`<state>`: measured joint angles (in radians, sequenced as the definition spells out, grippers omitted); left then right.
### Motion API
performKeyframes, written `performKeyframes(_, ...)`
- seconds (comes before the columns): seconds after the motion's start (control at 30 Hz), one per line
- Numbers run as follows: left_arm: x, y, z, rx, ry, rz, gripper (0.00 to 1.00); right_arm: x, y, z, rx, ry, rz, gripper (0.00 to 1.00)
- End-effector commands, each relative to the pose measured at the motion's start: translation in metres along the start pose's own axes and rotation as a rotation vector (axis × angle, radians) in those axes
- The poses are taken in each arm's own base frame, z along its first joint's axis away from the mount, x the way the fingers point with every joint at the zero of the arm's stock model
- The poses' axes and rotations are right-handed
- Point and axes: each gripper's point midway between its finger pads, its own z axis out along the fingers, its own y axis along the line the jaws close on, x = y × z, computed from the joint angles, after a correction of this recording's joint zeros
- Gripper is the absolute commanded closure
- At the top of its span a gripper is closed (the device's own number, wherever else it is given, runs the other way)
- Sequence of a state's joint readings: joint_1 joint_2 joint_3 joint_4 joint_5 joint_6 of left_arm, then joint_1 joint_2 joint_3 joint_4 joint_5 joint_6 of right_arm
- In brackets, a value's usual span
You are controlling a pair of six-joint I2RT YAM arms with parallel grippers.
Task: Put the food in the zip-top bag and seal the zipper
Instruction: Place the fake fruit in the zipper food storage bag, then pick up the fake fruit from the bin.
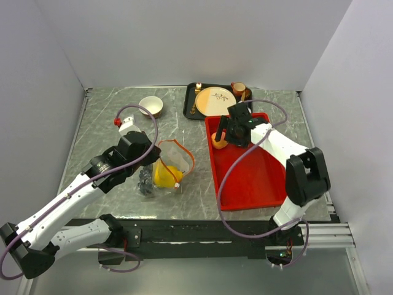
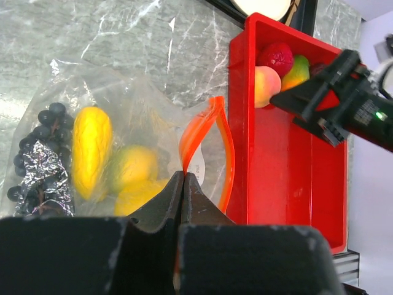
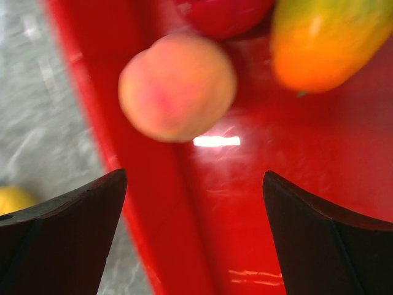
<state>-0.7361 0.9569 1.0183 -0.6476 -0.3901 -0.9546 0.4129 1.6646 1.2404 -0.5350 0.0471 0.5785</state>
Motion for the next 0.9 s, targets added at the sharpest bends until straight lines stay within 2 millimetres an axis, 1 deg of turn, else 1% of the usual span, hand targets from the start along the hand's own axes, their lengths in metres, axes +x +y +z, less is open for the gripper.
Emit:
performKeyframes(0.0,-0.006,-0.011,-0.003,0.053,-0.016,-0.002,0.96,-0.035,0.006,0.003,0.026,-0.083,-0.008,0.02)
performKeyframes(0.07,-0.005,-0.012,-0.002,0.058,-0.008,0.002,0.96,-0.041,0.008,0.011,0.037,-0.080,-0.005,0.02)
performKeyframes(0.17,-0.001,-0.013,0.001,0.059,0.007,0.012,0.97,-0.050,0.014,0.016,0.030,-0.085,-0.001,0.02)
performKeyframes(0.33,0.001,-0.017,0.003,0.066,0.024,0.022,0.97,-0.055,0.015,0.027,0.046,-0.073,0.017,0.02)
performKeyframes(0.37,0.001,-0.018,0.003,0.067,0.023,0.021,0.97,-0.051,0.013,0.033,0.059,-0.058,0.021,0.02)
performKeyframes(0.43,0.002,-0.016,0.004,0.060,0.027,0.024,0.97,-0.050,0.010,0.038,0.075,-0.048,0.031,0.02)
performKeyframes(0.47,0.002,-0.016,0.004,0.058,0.026,0.024,0.97,-0.046,0.008,0.042,0.087,-0.035,0.043,0.02)
performKeyframes(0.53,0.002,-0.016,0.003,0.057,0.027,0.023,0.97,-0.041,0.006,0.045,0.090,-0.020,0.048,0.03)
performKeyframes(0.63,0.002,-0.015,0.003,0.058,0.026,0.023,0.97,-0.032,-0.001,0.051,0.109,-0.009,0.061,0.03)
performKeyframes(0.77,0.002,-0.016,0.004,0.057,0.029,0.024,0.97,-0.027,-0.007,0.058,0.129,0.002,0.050,0.05)
performKeyframes(0.83,0.001,-0.017,0.004,0.059,0.028,0.026,0.97,-0.023,-0.011,0.061,0.138,0.008,0.038,0.08)
performKeyframes(0.87,0.001,-0.018,0.004,0.060,0.026,0.028,0.97,-0.022,-0.013,0.061,0.130,0.016,0.039,0.12)
